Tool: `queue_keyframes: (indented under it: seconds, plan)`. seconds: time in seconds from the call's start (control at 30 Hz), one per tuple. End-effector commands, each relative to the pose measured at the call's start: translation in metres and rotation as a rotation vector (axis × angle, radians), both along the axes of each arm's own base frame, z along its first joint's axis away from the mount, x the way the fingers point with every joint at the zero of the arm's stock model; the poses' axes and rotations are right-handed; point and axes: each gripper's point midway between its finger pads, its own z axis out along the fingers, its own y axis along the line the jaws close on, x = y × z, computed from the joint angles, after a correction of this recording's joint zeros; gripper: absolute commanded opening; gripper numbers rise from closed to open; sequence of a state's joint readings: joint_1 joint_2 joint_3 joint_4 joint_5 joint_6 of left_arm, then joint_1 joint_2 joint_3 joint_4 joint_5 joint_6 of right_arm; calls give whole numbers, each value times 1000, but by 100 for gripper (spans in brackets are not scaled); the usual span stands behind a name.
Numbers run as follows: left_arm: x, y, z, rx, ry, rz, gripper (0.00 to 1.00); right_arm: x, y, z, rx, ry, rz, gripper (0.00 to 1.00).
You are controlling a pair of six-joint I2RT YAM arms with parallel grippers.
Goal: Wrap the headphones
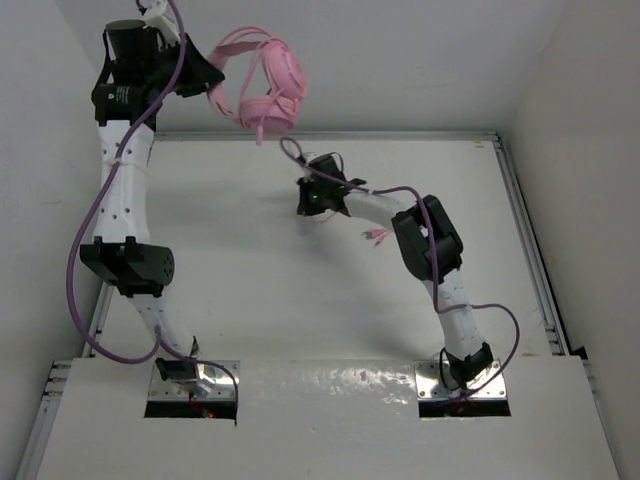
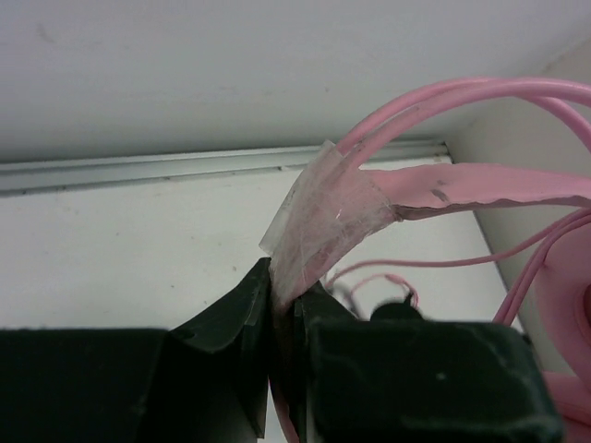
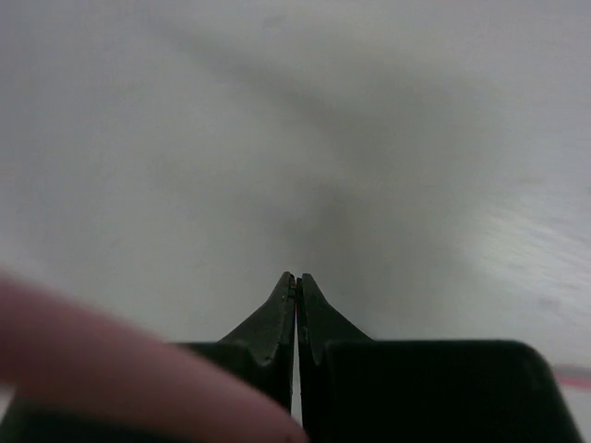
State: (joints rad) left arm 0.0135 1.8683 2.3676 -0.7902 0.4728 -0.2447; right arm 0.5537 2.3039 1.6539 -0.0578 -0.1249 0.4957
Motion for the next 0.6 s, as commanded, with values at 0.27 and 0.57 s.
queue_keyframes:
  seconds: [0.27,0.57]
  plan:
    - [60,60,-59,-74,105,247,0,-199,147,89,-139,-127,849,0]
    - [68,94,-168,607,130,307,0,-229,119,218,-179,-306,918,0]
